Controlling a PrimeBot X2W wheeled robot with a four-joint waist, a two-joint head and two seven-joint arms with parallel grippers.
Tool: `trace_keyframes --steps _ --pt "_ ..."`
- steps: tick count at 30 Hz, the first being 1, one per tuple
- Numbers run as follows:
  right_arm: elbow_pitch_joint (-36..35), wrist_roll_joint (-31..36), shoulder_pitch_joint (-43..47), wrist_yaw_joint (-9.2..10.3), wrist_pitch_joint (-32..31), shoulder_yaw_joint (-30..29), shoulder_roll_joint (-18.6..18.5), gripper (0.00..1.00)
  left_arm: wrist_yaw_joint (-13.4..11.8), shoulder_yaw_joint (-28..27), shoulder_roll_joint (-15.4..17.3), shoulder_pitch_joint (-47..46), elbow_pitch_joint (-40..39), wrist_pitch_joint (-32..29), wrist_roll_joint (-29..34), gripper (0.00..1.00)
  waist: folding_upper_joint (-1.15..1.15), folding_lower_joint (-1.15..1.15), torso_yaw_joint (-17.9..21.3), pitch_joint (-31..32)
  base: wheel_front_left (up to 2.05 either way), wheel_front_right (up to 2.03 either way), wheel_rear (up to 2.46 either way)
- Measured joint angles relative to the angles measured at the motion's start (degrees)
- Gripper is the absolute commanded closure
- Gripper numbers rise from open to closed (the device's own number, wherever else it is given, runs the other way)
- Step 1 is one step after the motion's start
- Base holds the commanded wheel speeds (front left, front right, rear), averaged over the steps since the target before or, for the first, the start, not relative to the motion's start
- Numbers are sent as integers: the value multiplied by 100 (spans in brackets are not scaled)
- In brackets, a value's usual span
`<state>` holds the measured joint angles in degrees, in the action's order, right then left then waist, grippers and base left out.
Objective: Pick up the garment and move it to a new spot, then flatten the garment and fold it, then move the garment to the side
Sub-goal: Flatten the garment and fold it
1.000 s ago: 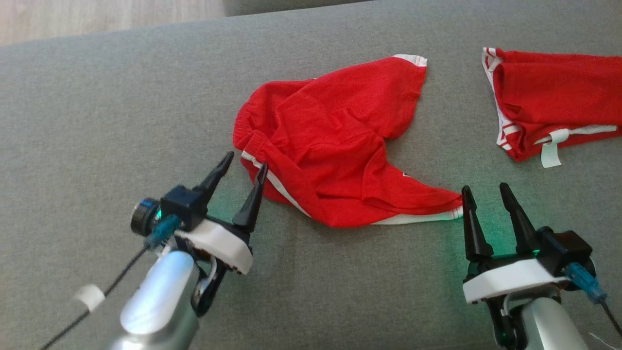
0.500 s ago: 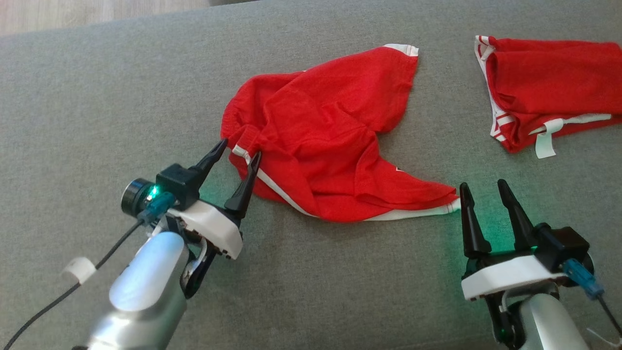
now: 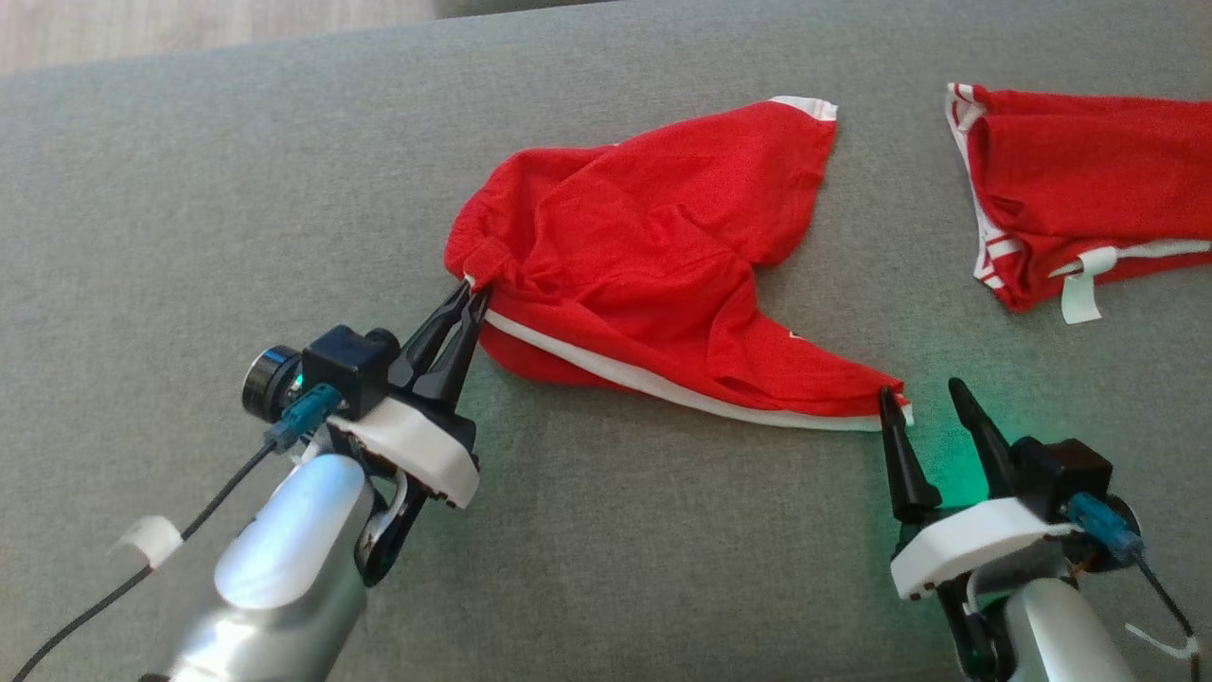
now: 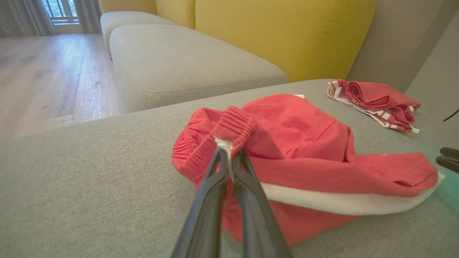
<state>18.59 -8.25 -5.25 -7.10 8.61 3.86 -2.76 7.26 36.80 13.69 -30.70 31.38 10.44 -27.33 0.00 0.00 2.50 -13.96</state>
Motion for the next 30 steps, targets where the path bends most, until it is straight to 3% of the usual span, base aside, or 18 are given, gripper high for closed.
trace_keyframes --steps 12,30 --pt "323 -151 28 0 -799 -16 1 0 -223 7 -30 194 -268 149 -43 100 0 0 -313 119 0 0 0" --pt "74 -157 371 0 -1023 357 -1 0 -279 30 -34 332 -196 157 -158 100 0 0 -172 355 0 0 0"
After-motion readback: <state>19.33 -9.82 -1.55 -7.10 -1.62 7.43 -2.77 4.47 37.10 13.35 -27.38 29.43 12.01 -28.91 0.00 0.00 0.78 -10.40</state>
